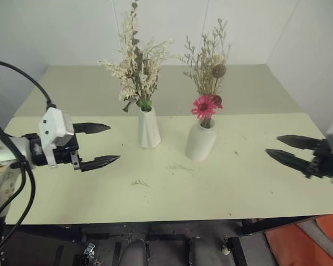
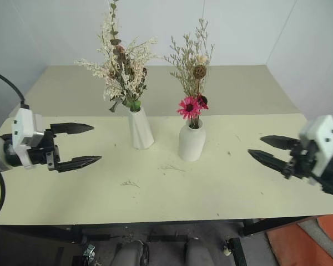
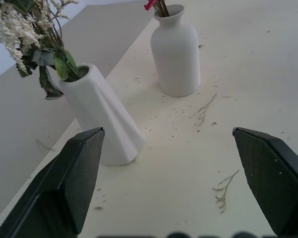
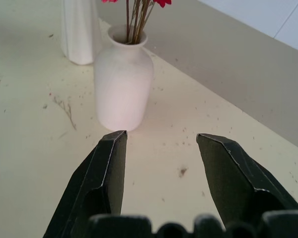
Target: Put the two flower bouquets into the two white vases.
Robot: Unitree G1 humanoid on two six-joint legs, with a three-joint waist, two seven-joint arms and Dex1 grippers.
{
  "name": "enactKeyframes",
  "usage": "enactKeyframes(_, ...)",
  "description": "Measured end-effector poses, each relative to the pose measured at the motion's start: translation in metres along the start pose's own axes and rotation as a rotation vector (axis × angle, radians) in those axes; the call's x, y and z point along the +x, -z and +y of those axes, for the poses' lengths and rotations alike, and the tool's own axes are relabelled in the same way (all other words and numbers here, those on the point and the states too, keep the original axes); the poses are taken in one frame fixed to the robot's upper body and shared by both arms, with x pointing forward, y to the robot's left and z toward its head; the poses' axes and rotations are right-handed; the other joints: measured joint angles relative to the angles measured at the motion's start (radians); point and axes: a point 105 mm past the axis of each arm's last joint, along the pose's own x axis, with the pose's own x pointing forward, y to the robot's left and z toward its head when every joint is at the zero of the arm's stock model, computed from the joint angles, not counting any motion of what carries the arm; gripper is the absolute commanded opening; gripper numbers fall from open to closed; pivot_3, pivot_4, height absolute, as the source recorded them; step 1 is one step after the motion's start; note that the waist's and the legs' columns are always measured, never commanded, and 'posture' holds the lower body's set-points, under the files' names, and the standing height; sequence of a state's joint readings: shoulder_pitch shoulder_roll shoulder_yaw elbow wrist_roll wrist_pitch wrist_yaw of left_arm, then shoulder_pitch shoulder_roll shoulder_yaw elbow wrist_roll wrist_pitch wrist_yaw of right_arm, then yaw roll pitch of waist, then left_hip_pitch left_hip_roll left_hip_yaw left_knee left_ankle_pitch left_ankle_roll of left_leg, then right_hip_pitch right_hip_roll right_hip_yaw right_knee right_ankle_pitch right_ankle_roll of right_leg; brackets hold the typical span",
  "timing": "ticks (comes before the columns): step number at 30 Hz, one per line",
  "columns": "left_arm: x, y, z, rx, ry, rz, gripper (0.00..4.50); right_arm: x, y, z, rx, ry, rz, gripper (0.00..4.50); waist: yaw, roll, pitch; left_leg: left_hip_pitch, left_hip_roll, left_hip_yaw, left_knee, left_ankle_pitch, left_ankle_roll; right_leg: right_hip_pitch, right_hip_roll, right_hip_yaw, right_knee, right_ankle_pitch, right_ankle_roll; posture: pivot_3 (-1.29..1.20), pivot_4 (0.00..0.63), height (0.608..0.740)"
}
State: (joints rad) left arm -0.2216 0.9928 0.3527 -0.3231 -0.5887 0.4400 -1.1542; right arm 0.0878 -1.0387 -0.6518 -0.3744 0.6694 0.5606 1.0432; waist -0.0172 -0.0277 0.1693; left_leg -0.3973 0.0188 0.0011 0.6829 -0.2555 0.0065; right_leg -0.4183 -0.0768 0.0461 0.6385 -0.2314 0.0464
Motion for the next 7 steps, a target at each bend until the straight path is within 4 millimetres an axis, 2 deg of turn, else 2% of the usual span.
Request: enactKeyframes(7, -0.015, 0.003, 0.001, -0.003, -0.045, 0.031, 4.5, -0.024, -0.007, -0.007, -0.03, -0.085, 0.021, 2.77, 0.002, 0.0, 0.0, 0.0, 0.0, 0.0, 0.0, 0.0, 0.0, -0.001, 0.0, 0.0, 0.0, 0.0, 0.0, 0.0, 0.15, 0.74)
